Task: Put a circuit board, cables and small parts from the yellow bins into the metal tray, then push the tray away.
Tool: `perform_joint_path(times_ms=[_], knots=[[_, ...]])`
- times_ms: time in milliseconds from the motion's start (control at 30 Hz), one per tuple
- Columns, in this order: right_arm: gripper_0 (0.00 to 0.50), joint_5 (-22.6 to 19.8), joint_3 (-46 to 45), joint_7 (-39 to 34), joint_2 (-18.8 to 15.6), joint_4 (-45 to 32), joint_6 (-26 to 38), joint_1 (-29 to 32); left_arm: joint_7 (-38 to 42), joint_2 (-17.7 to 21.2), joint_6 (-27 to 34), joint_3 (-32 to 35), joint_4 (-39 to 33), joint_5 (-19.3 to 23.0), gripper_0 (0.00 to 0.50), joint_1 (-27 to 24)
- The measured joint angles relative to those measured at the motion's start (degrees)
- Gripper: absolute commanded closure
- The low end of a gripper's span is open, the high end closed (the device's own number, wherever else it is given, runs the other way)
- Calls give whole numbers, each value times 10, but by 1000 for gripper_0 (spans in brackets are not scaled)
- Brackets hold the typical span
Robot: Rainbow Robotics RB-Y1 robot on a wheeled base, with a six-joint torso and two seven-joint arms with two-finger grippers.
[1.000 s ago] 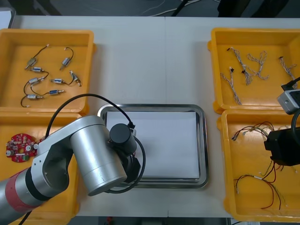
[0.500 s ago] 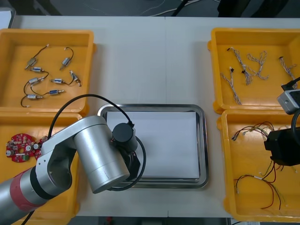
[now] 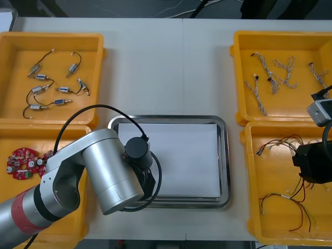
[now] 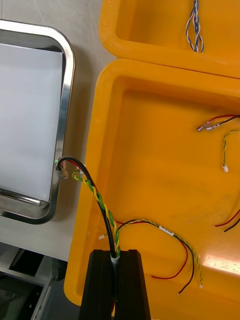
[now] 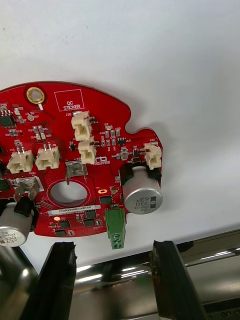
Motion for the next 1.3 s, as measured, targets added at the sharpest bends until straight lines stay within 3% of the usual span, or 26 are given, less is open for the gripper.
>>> perform_joint_path(times_ms=[433, 600, 1000, 1300], knots=[[500, 0, 0, 0, 0, 0, 0, 0, 0, 0, 1, 0, -2, -4, 0, 0], [500, 0, 0, 0, 0, 0, 0, 0, 1, 0, 30, 10, -25, 3, 0, -1], [500, 0, 0, 0, 0, 0, 0, 0, 1, 6, 81, 105, -99, 85, 0, -1], [500, 0, 2, 0, 0, 0, 0, 0, 1, 41, 92, 191, -143, 163, 0, -1]])
